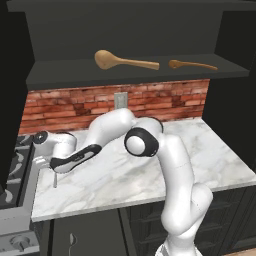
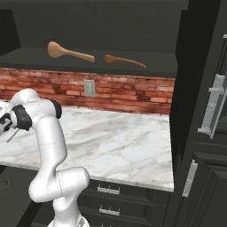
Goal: Organize the utensils by type. Pick up the wooden spoons from the counter and place them in the open cabinet. Then pick up the metallic utensils from the counter and place them in the open drawer.
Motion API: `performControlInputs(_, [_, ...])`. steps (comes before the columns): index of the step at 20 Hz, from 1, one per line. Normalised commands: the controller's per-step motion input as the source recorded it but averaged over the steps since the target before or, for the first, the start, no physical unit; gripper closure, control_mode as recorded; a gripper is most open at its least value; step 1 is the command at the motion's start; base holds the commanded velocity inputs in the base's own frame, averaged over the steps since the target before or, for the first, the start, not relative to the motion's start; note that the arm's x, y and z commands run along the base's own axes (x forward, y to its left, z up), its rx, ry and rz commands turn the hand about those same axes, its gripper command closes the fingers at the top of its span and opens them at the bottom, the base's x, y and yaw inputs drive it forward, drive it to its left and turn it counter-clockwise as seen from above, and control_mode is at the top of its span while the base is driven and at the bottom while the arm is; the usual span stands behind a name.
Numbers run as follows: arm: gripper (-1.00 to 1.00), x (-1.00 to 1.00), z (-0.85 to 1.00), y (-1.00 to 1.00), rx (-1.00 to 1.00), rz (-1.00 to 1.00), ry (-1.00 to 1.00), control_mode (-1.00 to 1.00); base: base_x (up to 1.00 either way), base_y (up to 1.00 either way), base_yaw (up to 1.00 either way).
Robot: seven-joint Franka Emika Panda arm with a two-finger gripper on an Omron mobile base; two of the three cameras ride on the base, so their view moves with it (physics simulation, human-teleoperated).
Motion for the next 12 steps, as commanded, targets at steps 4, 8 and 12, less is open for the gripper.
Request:
performControlInputs(4, [-1.0,0.11,0.0,-0.07,0.0,-0.02,-0.06,-1.0,0.0,0.0,0.0])
performControlInputs(8, [-1.0,0.1,0.0,-0.09,0.0,-0.01,-0.03,-1.0,0.0,0.0,0.0])
performControlInputs(12, [-1.0,0.14,0.0,-0.11,0.0,0.0,-0.03,-1.0,0.0,0.0,0.0])
